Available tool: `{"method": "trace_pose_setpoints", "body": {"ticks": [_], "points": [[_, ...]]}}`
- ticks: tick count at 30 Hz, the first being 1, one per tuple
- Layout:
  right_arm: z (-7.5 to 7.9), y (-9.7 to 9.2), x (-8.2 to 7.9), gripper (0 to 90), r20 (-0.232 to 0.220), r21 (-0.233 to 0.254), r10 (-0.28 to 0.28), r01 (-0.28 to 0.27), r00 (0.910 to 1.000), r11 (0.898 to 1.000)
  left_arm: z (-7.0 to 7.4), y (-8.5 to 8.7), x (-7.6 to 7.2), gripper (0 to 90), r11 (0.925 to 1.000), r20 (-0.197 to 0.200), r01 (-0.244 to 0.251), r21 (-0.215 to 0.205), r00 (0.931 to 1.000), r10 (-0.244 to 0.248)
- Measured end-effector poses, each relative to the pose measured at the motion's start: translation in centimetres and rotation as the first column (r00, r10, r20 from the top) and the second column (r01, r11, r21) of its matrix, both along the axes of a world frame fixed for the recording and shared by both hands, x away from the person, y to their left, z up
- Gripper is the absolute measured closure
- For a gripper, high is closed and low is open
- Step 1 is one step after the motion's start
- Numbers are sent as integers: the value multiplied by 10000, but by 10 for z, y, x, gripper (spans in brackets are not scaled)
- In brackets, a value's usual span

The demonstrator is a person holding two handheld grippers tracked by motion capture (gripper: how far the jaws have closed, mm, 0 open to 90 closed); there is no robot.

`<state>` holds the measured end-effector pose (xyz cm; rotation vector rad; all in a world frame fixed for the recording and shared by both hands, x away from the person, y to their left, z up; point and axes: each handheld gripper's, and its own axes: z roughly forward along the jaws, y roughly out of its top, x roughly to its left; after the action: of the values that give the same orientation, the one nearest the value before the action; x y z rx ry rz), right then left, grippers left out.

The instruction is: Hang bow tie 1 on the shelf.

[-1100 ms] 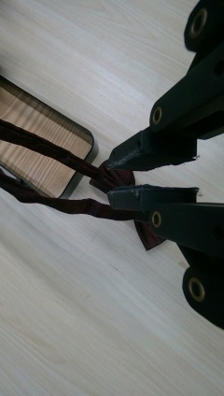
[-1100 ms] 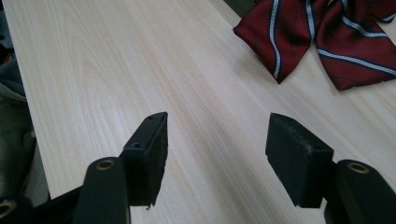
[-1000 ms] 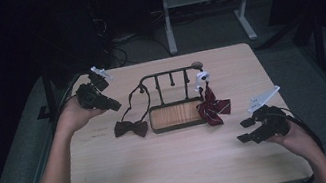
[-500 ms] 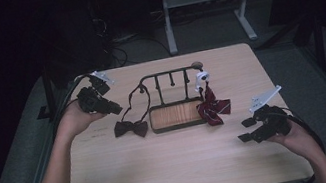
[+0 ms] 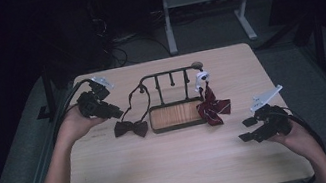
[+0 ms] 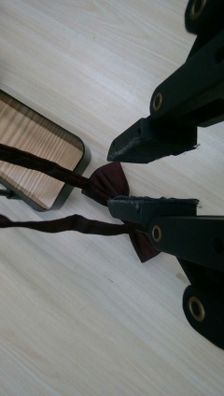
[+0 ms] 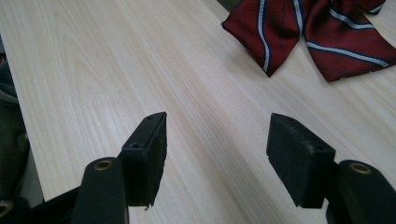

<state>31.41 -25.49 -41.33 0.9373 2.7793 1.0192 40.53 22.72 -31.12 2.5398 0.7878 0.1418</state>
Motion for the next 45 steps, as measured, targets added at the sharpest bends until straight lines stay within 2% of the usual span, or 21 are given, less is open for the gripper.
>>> {"method": "trace_pose_setpoints", "body": {"ticks": [16,31,45], "points": [[-2,-2,1,372,-103,-45,-141,140,9998,9999,-11,5,-11,662,9996,3,-21,-283,10000,21],[-3,-3,1,372,-110,-47,-163,162,9998,9999,-22,7,-21,616,9993,20,40,-367,10000,-39],[-3,-3,1,371,-100,-78,-162,161,9998,9998,-28,6,-31,552,9990,233,98,-437,9997,-88]]}}
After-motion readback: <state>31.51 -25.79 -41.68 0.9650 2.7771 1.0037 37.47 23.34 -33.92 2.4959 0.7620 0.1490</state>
